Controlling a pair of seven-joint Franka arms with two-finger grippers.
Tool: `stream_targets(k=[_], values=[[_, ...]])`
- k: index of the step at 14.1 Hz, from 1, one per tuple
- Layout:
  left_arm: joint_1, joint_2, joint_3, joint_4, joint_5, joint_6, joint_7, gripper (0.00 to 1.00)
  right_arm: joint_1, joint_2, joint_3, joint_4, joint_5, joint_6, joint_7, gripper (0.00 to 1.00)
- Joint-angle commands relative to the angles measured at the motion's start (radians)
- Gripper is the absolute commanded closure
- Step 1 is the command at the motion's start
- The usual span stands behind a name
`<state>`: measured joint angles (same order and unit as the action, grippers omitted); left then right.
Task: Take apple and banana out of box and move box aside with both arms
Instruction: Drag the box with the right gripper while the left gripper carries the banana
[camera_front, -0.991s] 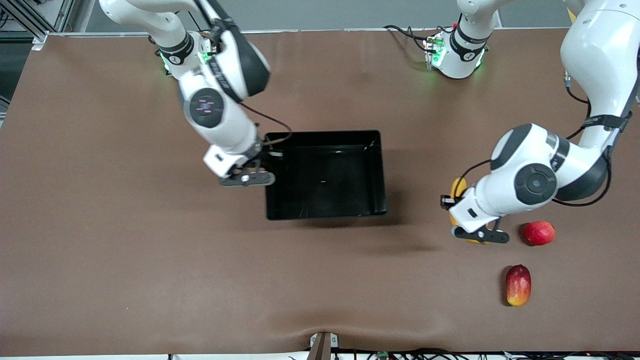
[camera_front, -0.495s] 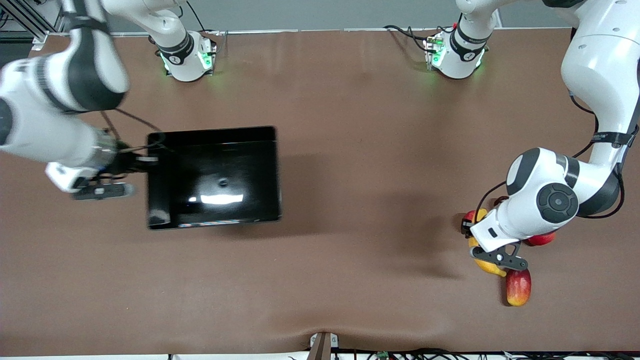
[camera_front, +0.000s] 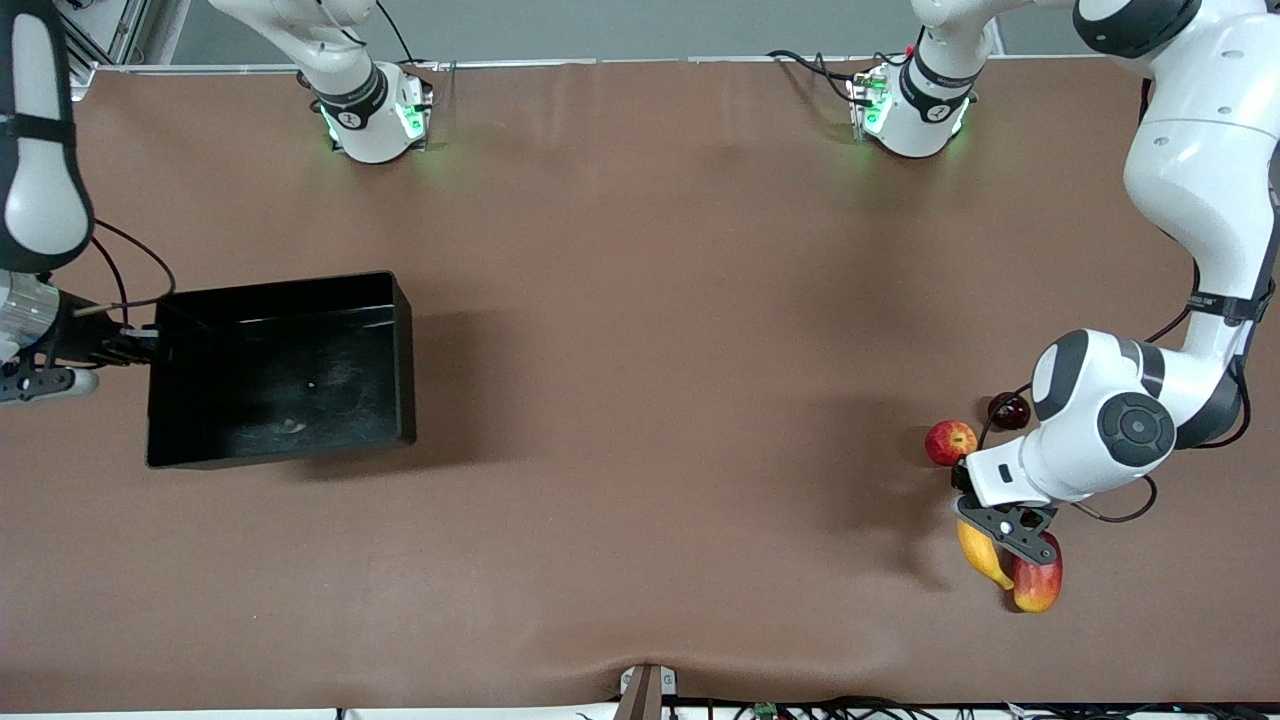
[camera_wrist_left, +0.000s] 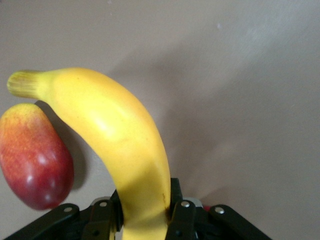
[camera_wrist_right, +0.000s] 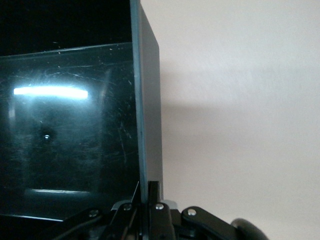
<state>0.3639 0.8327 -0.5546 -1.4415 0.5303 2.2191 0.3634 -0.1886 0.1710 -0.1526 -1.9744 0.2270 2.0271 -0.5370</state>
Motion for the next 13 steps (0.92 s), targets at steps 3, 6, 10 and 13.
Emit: stream_targets(k=[3, 6, 10, 13], values=[[-0.036, 0.038, 0.062, 0.020, 0.066, 0.022, 0.077, 1.00, -0.126, -0.024, 0.028, -0.223, 0.112, 0.270, -0.178, 1.00], [-0.036, 0.074, 0.070, 0.021, 0.088, 0.028, 0.066, 1.00, -0.167, -0.012, 0.030, -0.320, 0.132, 0.384, -0.184, 1.00], [-0.036, 0.092, 0.070, 0.021, 0.089, 0.083, 0.063, 0.51, -0.204, 0.060, 0.030, -0.320, 0.256, 0.372, -0.324, 1.00], [-0.031, 0.082, 0.070, 0.021, 0.082, 0.116, 0.051, 0.00, -0.200, 0.093, 0.031, -0.308, 0.301, 0.361, -0.408, 0.03]])
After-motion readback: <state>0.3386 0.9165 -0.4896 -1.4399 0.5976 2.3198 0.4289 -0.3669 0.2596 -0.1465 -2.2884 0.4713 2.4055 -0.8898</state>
